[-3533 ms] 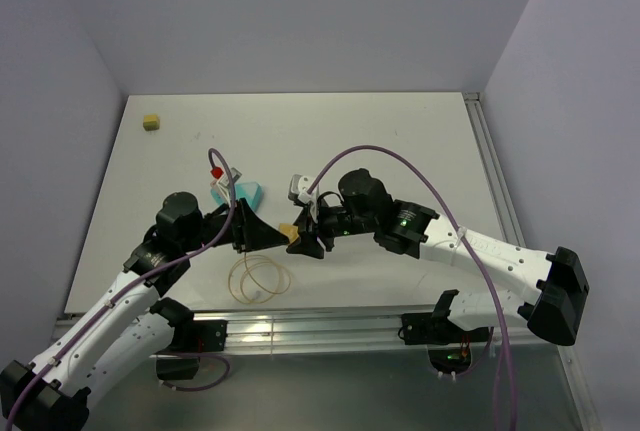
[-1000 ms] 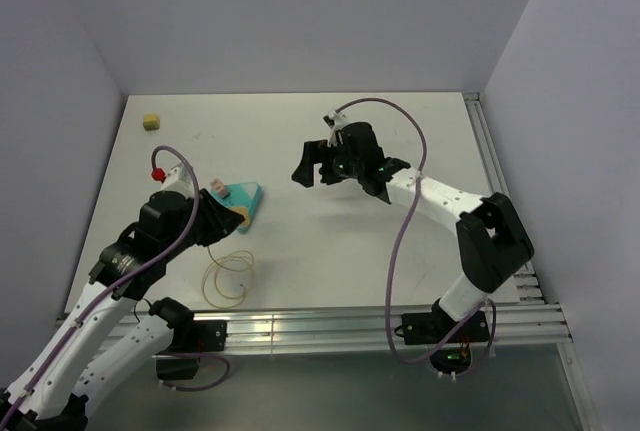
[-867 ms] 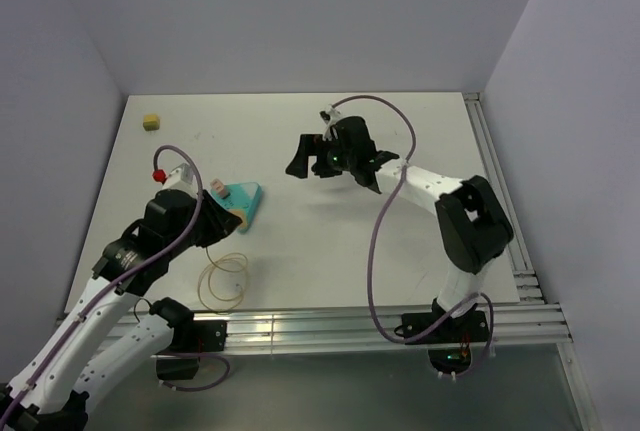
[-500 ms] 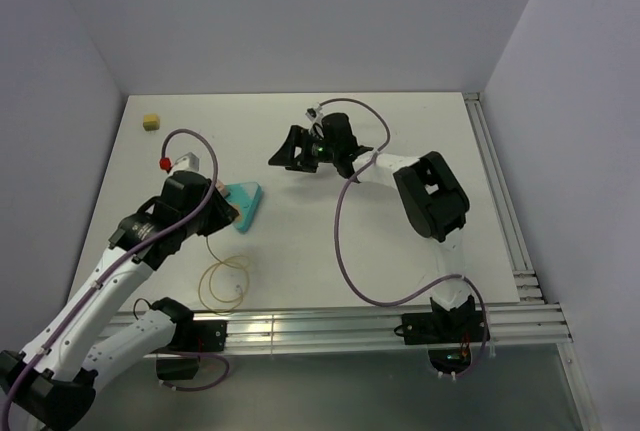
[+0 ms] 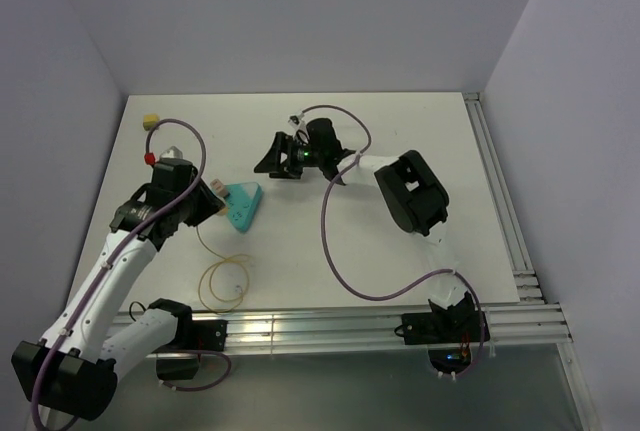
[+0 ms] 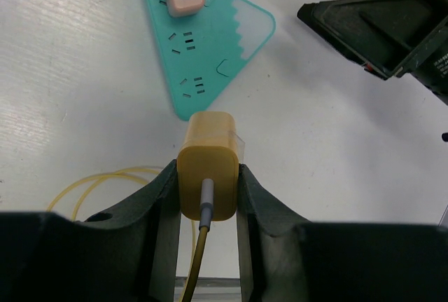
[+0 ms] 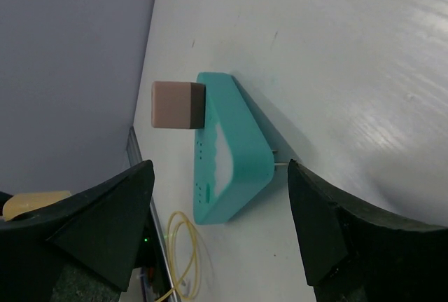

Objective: Insert the plug

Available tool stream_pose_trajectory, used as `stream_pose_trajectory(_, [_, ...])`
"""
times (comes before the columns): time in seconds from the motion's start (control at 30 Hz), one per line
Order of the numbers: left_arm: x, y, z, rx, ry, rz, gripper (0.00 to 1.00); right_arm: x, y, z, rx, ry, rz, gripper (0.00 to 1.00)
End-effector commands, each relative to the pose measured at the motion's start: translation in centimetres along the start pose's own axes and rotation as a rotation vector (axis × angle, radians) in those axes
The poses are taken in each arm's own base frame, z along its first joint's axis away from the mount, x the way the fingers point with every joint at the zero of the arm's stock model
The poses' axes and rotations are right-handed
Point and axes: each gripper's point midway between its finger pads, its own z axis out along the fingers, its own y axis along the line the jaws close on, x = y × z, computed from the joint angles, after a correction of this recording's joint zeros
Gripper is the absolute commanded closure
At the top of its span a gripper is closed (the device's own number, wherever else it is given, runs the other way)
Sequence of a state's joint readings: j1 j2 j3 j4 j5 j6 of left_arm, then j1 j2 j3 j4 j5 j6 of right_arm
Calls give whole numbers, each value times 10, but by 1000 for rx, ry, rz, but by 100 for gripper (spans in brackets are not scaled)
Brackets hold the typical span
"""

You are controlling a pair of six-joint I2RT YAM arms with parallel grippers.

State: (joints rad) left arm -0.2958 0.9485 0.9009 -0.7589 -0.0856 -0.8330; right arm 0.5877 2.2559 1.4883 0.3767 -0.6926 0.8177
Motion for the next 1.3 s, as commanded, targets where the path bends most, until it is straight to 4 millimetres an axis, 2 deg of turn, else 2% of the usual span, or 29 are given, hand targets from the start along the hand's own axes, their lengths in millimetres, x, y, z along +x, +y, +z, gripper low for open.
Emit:
stream_pose_trajectory(0.0, [-16, -5, 3, 24, -36, -25, 100, 1, 22, 7, -59, 14, -44, 16])
stream_pose_trajectory(0.1, [-16, -7, 8, 44, -19, -37, 100, 7, 25, 12, -41, 28, -51, 16])
stream_pose_trajectory(0.4, [-29, -12, 8, 63, -44, -44, 100, 21, 13, 22, 23, 55, -43, 15])
stream_pose_trajectory(0.77, [-24, -14, 12, 90, -17, -58, 100, 29, 8, 34, 4, 84, -25, 16])
stream_pose_trajectory(1.27, [-26, -14, 13, 85, -19, -63, 100, 35, 20, 35, -29, 102, -32, 23])
